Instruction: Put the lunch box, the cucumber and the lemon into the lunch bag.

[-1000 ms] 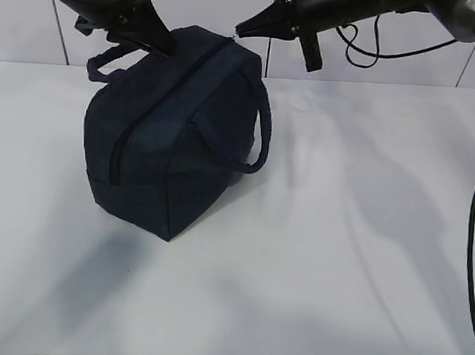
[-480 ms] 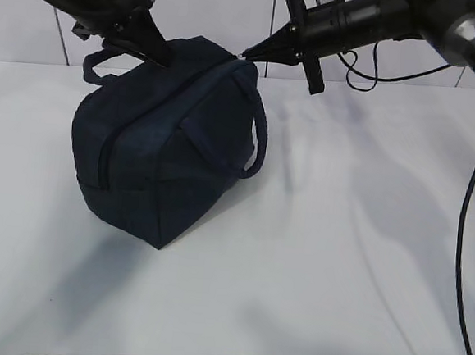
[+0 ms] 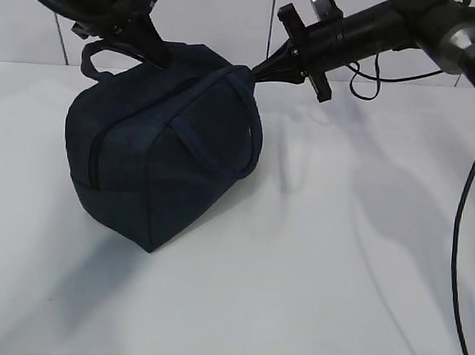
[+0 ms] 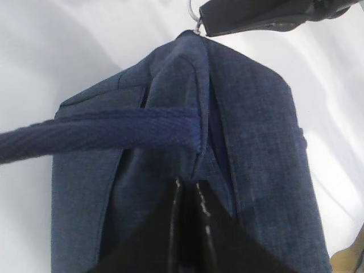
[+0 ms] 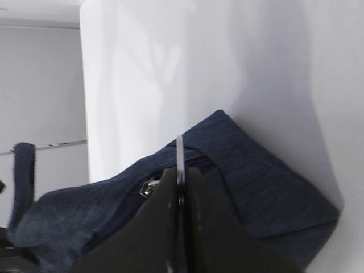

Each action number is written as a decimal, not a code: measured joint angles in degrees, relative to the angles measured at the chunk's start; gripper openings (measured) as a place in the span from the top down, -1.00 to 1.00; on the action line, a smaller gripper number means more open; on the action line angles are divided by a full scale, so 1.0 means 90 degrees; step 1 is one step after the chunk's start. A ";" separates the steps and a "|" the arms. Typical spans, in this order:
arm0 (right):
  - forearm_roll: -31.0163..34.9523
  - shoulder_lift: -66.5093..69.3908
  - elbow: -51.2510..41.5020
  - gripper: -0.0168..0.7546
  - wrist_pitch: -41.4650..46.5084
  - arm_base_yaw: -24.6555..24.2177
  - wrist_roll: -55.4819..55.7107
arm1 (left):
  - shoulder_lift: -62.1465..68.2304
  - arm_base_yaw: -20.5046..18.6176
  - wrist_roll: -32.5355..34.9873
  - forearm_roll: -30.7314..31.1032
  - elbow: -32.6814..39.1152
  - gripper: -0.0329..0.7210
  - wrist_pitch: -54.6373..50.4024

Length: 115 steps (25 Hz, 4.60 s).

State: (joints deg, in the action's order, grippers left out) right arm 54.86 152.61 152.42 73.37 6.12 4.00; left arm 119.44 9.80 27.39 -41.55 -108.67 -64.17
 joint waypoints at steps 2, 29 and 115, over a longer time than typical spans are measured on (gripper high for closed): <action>-0.0186 0.0000 0.0000 0.94 -0.0013 0.0000 -0.0219 | 0.0000 0.0012 0.0026 0.0011 0.0000 0.94 0.0028; -0.1769 0.0318 0.0071 0.94 -0.0288 0.0315 -0.1830 | 0.0094 0.0060 0.0459 0.0126 -0.0274 0.94 0.0914; -0.2376 -0.1047 0.0006 -0.05 -0.0201 0.0256 -0.1818 | 0.0231 0.0091 0.4666 -0.0697 -0.1488 0.19 -0.0761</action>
State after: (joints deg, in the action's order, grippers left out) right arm 33.48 143.19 152.48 71.56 8.43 -12.36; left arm 121.52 10.61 69.38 -47.82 -122.07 -71.02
